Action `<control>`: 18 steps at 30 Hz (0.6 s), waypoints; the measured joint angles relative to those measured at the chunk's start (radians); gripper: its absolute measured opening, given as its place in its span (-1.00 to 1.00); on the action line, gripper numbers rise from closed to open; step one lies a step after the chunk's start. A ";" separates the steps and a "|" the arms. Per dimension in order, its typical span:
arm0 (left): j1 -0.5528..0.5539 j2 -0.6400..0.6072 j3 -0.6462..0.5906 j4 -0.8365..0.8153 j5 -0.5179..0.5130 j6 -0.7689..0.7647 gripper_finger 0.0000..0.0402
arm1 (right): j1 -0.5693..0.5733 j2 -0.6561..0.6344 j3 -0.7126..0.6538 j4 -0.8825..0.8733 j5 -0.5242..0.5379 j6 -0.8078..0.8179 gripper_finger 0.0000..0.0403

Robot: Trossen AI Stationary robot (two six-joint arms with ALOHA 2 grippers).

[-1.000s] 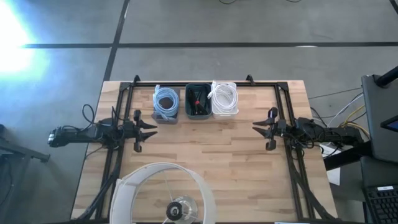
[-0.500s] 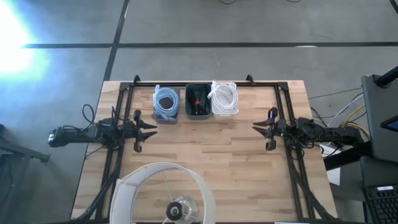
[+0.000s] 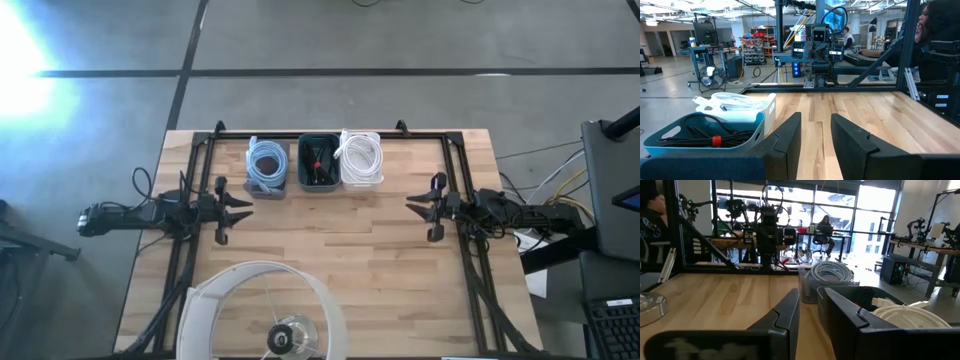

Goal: Sort HDMI cables
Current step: Return to Home Position

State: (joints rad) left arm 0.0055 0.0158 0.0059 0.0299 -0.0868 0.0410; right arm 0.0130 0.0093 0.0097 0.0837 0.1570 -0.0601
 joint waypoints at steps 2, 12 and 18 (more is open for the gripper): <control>0.000 0.000 0.000 0.000 0.000 0.000 -0.45 | 0.000 0.000 0.000 0.000 0.000 0.000 -0.57; 0.000 0.000 0.000 0.000 0.000 0.000 -0.45 | 0.000 0.000 0.000 0.000 0.000 0.000 -0.60; 0.000 0.000 0.000 0.000 0.000 0.000 -0.45 | 0.000 0.000 0.000 0.000 0.000 0.000 -0.66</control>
State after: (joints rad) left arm 0.0055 0.0155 0.0059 0.0299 -0.0868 0.0410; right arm 0.0131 0.0093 0.0097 0.0837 0.1570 -0.0601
